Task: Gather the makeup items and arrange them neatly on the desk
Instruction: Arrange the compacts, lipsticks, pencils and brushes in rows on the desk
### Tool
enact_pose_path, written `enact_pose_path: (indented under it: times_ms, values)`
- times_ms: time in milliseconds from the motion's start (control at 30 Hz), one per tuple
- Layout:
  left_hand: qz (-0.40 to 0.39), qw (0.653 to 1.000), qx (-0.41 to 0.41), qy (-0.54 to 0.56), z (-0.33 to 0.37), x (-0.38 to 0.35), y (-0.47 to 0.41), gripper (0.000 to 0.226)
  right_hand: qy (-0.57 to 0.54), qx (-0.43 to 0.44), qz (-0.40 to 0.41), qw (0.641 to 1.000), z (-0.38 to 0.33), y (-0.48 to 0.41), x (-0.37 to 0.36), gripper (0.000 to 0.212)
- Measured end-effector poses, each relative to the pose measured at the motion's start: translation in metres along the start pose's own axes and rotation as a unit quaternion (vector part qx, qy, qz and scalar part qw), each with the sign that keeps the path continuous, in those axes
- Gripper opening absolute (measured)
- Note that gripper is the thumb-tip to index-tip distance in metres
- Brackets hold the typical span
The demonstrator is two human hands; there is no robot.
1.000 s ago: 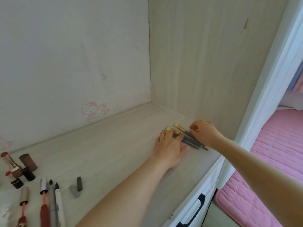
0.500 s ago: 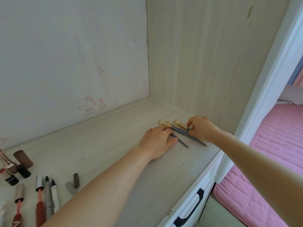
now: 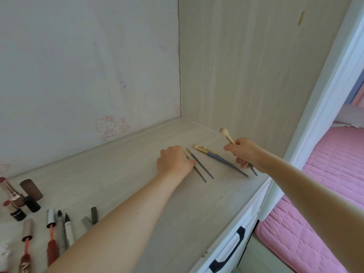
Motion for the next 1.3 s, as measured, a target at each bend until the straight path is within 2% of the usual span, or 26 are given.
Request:
enact_pose_path:
  times_ms: [100, 267, 367, 567, 700, 767, 867, 933, 1067, 1200, 1300]
  values:
    - [-0.028, 0.999, 0.022, -0.037, 0.001, -0.003, -0.002, 0.039, -0.024, 0.005, -0.011, 1.000, -0.004, 0.001, -0.002, 0.026]
    - [-0.055, 0.996, 0.028, -0.059, 0.007, -0.003, -0.005, 0.023, -0.049, 0.002, -0.033, 0.998, -0.004, 0.006, 0.001, 0.026]
    - [-0.078, 0.994, 0.020, -0.074, 0.008, -0.001, -0.006, 0.030, -0.034, -0.002, -0.033, 0.999, -0.001, 0.005, 0.005, 0.021]
    - [-0.067, 0.995, 0.038, 0.070, 0.005, 0.011, -0.012, 0.027, 0.031, 0.018, -0.043, 0.998, -0.003, -0.001, 0.005, 0.019]
    - [-0.076, 0.978, 0.052, 0.185, 0.012, 0.006, -0.015, 0.007, 0.102, 0.032, -0.021, 0.994, -0.007, -0.009, 0.001, 0.013]
    - [-0.074, 0.976, 0.061, 0.197, 0.016, 0.001, -0.016, 0.014, 0.126, 0.033, 0.006, 0.991, -0.009, -0.013, -0.001, 0.014]
    - [-0.066, 0.984, 0.070, 0.149, 0.022, -0.007, -0.018, 0.044, 0.136, 0.032, 0.028, 0.990, -0.012, -0.017, -0.005, 0.017]
    - [-0.071, 0.987, 0.068, 0.127, 0.025, -0.014, -0.017, 0.050, 0.130, 0.037, 0.030, 0.990, -0.013, -0.020, -0.009, 0.017]
    - [-0.078, 0.995, 0.037, 0.057, 0.030, -0.020, -0.015, 0.032, 0.144, 0.045, 0.028, 0.988, -0.014, -0.025, -0.015, 0.016]
    - [-0.093, 0.995, 0.025, 0.018, 0.030, -0.018, -0.018, 0.032, 0.169, 0.020, 0.017, 0.985, -0.012, -0.030, -0.016, 0.033]
    - [-0.095, 0.995, 0.021, -0.003, 0.025, -0.015, -0.021, 0.032, 0.148, 0.004, -0.005, 0.989, -0.010, -0.028, -0.013, 0.035]
Point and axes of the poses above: each hand's wrist, its own y-axis away from the middle knuckle, its own x-axis out of the back of the hand, z = x × y, the point moved 5 cm from there along -y, towards the middle knuckle, and after that the axes turned 9 degrees about -x, right-handed, at the moved point
